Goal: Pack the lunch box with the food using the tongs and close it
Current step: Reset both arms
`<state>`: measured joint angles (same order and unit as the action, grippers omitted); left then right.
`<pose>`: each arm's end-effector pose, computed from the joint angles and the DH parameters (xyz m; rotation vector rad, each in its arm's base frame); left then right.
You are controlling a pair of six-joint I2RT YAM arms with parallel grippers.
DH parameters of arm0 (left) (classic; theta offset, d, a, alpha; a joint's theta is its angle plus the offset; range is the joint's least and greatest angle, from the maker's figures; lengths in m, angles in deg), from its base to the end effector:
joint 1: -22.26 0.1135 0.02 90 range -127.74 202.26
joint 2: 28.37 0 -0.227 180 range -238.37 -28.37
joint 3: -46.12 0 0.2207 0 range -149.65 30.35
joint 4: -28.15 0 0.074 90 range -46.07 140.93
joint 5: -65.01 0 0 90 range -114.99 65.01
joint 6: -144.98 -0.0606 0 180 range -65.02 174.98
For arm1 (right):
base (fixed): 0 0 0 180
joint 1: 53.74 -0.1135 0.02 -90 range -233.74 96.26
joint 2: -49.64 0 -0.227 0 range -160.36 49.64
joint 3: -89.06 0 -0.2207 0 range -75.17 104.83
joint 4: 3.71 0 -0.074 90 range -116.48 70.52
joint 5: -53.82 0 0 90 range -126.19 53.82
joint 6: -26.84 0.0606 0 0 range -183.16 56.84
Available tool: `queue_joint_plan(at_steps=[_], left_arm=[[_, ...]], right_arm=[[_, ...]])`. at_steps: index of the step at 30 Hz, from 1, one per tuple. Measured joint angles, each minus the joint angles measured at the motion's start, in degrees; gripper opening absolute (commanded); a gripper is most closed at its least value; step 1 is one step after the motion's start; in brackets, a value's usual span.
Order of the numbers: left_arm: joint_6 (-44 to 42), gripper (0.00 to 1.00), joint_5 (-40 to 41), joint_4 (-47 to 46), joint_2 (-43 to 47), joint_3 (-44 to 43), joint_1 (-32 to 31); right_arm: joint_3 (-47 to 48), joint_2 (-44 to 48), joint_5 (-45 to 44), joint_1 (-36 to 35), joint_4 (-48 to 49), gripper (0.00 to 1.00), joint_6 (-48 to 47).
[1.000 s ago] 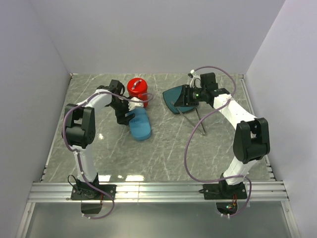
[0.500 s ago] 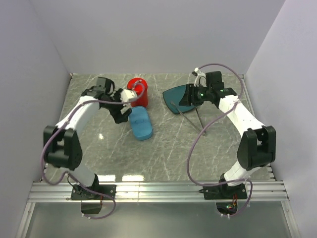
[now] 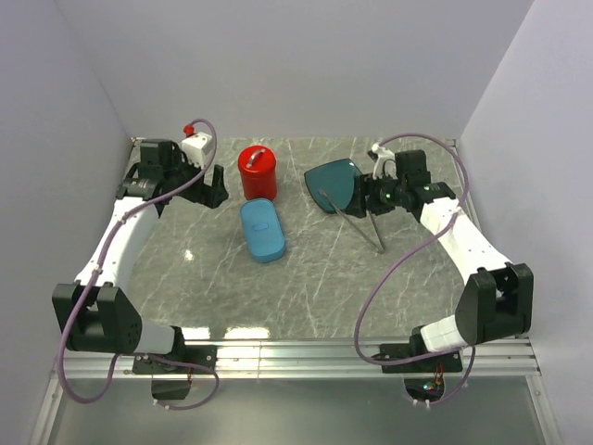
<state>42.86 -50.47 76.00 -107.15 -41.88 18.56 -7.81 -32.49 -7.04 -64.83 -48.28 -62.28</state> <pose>0.2919 -0.0450 0.2912 0.5365 2.1334 -0.4159 0.2902 0.0870 0.2547 -0.4597 2.2662 0.6969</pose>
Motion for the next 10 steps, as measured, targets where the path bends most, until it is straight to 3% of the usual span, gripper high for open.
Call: queue_joint_plan(at_steps=[10], left_arm=[[6.0, 1.0, 4.9, -1.1, 0.3, 8.3, 0.0]], right_arm=[[-6.6, 2.4, -1.1, 0.0, -2.2, 0.79, -3.2]])
